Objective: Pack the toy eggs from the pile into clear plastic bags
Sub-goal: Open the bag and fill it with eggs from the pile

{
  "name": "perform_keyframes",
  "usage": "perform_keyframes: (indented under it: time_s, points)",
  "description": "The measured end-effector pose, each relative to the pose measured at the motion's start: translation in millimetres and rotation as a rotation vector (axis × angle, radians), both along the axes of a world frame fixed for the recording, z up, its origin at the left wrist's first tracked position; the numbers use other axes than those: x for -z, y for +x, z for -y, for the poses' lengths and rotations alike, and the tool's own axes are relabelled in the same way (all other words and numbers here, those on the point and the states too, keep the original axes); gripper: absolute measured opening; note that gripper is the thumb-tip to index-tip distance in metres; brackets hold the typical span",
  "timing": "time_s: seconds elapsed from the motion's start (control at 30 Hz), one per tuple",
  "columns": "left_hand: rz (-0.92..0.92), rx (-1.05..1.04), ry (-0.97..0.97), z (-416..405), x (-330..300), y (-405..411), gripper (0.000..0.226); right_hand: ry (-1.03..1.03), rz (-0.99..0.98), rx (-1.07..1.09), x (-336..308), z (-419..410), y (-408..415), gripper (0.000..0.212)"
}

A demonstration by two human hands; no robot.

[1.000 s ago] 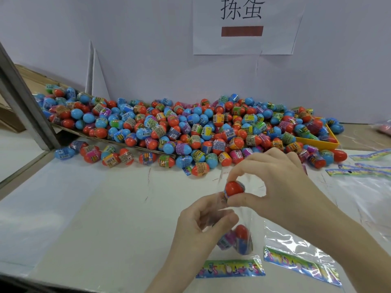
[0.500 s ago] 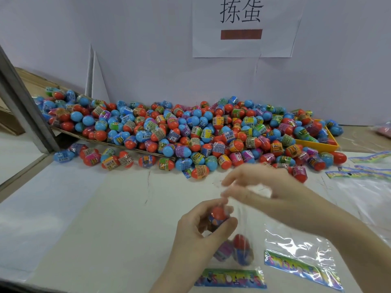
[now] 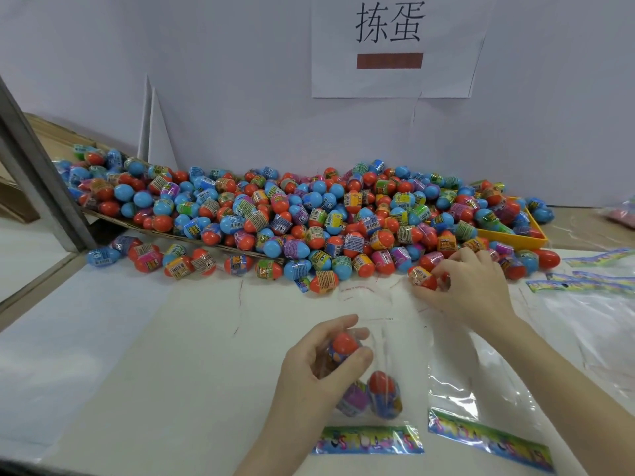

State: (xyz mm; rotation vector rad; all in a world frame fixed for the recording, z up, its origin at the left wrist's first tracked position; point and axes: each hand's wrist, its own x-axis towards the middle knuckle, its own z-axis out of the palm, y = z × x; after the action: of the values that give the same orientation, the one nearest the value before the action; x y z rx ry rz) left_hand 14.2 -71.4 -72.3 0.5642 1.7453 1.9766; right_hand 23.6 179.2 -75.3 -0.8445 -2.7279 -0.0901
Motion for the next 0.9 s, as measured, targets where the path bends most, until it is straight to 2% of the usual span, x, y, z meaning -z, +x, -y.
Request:
perform_keyframes:
  time_s: [0.07,0.1,0.17,0.27,0.37,0.43,0.53,0.63,0.8,0.9]
  points:
    - [-0.007,-0.001,-0.009,0.7,0.9,-0.1,0.028,-0.067,-0.084,-0.064,1.0,2.7,-0.8,0.037]
    - [-0.011,0.000,-0.013,1.0,1.1,-0.3,0.028,-0.163,-0.171,-0.105,0.0,5.1,0.1,0.032]
    - [-0.015,-0.004,-0.016,1.3,0.7,-0.9,0.029,-0.488,-0.348,-0.167,-8.8,12.9,4.8,0.022]
    - [-0.014,-0.011,-0.018,0.8,-0.1,-1.5,0.029,-0.869,-0.504,-0.262,-27.3,27.6,14.0,0.032]
    - [-0.012,-0.011,-0.023,-0.8,-1.5,-1.2,0.030,-1.141,-0.526,-0.399,-49.7,48.7,27.9,0.042]
    - [0.006,-0.015,-0.012,-1.5,-2.5,-1.0,0.030,-1.192,-0.507,-0.519,-62.4,63.6,37.5,0.041]
    - [0.021,-0.022,-0.003,-2.7,-4.3,-0.7,0.029,-1.246,-0.546,-0.610,-74.9,80.0,46.4,0.026]
    - [0.025,-0.029,-0.003,-3.9,-5.2,-0.7,0.027,-1.270,-0.557,-0.629,-80.3,91.3,52.4,0.027]
    - [0.032,-0.085,-0.014,-5.0,-5.1,-0.2,0.025,-1.133,-0.585,-0.614,-79.7,101.6,57.8,0.034]
    - [0.040,-0.119,-0.035,-6.8,-4.6,-0.6,0.025,-1.168,-0.576,-0.688,-78.9,106.5,59.6,0.037]
